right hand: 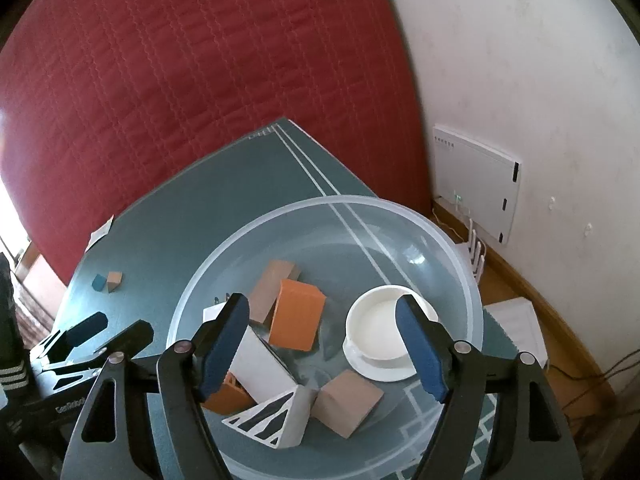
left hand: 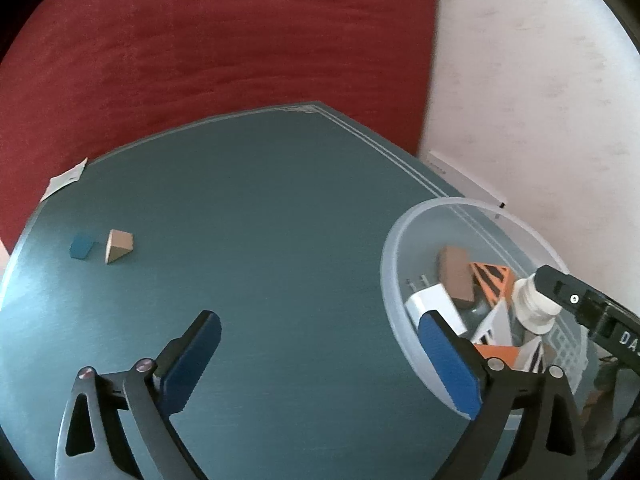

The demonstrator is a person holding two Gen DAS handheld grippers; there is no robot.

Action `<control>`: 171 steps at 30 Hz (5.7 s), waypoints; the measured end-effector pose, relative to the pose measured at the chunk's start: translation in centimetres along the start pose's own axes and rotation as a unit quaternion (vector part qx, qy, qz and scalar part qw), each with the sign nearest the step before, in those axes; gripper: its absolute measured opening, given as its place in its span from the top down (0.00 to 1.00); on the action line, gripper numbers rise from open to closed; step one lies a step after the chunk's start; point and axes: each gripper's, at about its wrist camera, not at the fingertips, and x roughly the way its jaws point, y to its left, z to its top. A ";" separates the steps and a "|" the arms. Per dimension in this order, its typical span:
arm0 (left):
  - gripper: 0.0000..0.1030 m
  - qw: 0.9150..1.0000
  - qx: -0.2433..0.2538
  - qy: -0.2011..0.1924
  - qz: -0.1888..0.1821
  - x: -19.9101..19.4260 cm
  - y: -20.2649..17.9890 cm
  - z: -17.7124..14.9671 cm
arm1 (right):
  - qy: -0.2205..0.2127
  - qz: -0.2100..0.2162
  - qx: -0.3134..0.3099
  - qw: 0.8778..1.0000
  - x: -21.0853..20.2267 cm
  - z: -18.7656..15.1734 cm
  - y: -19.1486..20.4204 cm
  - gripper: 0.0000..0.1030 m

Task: Organize rigid objects
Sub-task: 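Lower the white charger into the bin and open the left gripper, then withdraw both open grippers from the bin toward the two triangular blocks, then grasp the blue triangular block with the left gripper, then grasp the beige triangular block with the right gripper while the left gripper holds the blue block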

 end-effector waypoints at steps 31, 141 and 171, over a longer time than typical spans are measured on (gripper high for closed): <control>0.02 0.996 -0.062 0.002 0.060 -0.4 6.5 -0.9 | -0.034 -0.009 -0.086 0.996 -1.5 -1.6 5.0 0.25; 0.02 0.938 -0.244 0.070 0.235 4.8 29.5 0.5 | 0.095 0.146 -0.174 0.969 9.3 -5.6 22.4 0.25; 0.69 0.974 -0.180 0.017 0.133 2.1 28.0 0.4 | 0.119 0.119 -0.190 0.967 11.6 -3.7 25.4 0.25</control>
